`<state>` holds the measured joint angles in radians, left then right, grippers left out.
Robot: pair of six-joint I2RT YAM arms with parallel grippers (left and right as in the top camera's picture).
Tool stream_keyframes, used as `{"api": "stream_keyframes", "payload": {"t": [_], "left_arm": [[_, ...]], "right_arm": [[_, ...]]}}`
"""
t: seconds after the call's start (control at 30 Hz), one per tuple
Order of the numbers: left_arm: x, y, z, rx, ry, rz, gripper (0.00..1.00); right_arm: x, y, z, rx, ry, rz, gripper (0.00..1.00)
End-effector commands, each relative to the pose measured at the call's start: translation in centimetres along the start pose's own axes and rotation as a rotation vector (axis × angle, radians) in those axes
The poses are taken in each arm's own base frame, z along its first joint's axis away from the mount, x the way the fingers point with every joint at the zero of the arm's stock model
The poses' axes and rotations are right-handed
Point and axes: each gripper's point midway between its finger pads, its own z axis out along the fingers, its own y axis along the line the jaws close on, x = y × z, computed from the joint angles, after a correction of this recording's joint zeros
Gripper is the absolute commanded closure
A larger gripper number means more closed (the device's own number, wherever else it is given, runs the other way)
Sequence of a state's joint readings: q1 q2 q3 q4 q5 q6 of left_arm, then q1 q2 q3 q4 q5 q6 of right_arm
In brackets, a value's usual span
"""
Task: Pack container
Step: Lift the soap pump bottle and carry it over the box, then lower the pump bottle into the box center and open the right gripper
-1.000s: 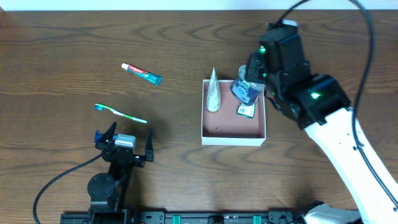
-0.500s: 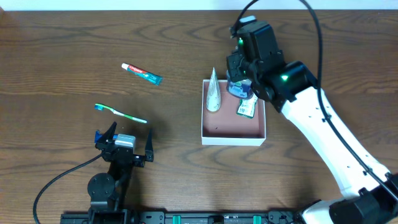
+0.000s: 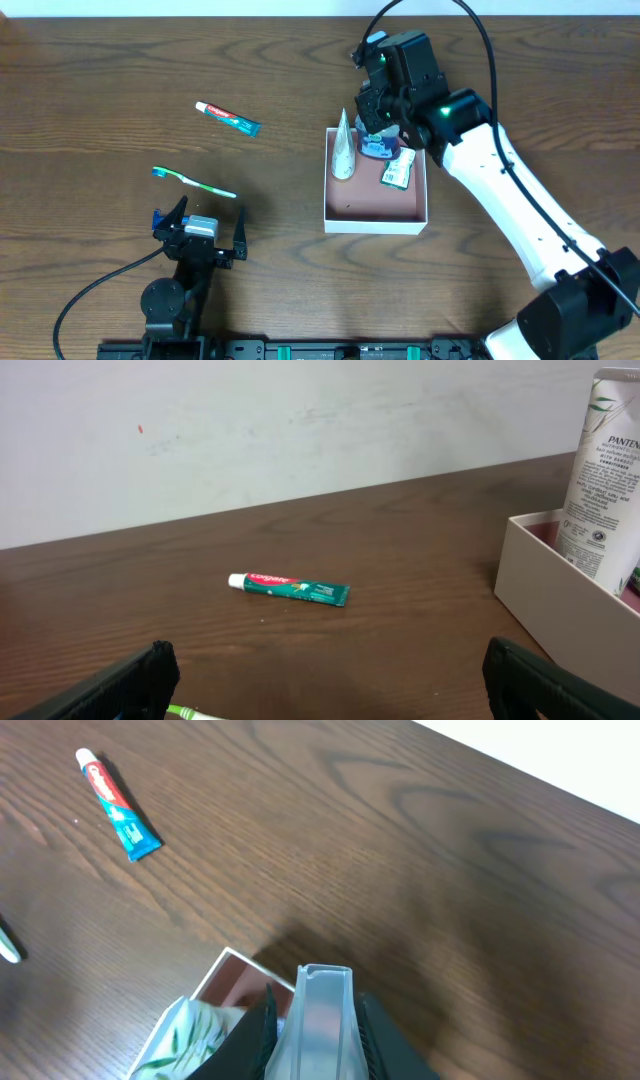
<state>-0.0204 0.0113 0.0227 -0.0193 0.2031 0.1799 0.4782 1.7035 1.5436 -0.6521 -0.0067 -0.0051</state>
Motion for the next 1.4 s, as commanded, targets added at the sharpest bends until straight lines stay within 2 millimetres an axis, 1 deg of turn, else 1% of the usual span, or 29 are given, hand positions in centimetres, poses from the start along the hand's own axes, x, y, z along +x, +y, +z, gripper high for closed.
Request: {"api": "stream_keyframes", "payload": {"t": [0.0,0.23,0.53,0.67,0.7,0.77,0.93,1.0,1.07,1.37], "left_arm": [[1.5,-0.2,0.1,0.01,0.044,-0.016,0.02],[1.5,-0.2,0.1,0.01,0.044,-0.016,0.02],[1.5,-0.2,0.1,0.01,0.044,-0.016,0.02],[1.5,-0.2,0.1,0.01,0.044,-0.016,0.02],[1.5,-0.2,0.1,0.011,0.044,-0.016,0.02],[1.5,-0.2,0.1,0.01,0.044,-0.016,0.02],[1.5,-0.2,0.1,0.01,0.044,-0.016,0.02],[1.5,-0.2,0.1,0.01,0.044,-0.016,0.02],[1.5,-0.2,0.1,0.01,0.044,-0.016,0.02],[1.5,-0.2,0.1,0.01,0.044,-0.016,0.02]], "right_arm": [[-1.4,0.1,-0.3,-0.022,-0.041,-0.033,0.87],[-0.8,0.5,1.6,-0.048,-0.02,-0.047,0.88],[0.8,0.7,4.9,-0.065,0.033,-0.049,0.88],[1.1,0.8,5.6,-0.069,0.039,-0.06,0.87],[1.1,0.8,5.7,-0.069,0.038,-0.063,0.86],[1.0,0.7,5.7,-0.067,0.035,-0.071,0.79],[0.8,0.3,5.7,-0.062,0.028,-0.072,0.5],[0.9,0.1,5.7,-0.06,0.028,-0.069,0.45],[0.9,0.0,5.7,-0.058,0.028,-0.068,0.42],[0.9,0.0,5.7,-0.058,0.029,-0.071,0.41]]}}
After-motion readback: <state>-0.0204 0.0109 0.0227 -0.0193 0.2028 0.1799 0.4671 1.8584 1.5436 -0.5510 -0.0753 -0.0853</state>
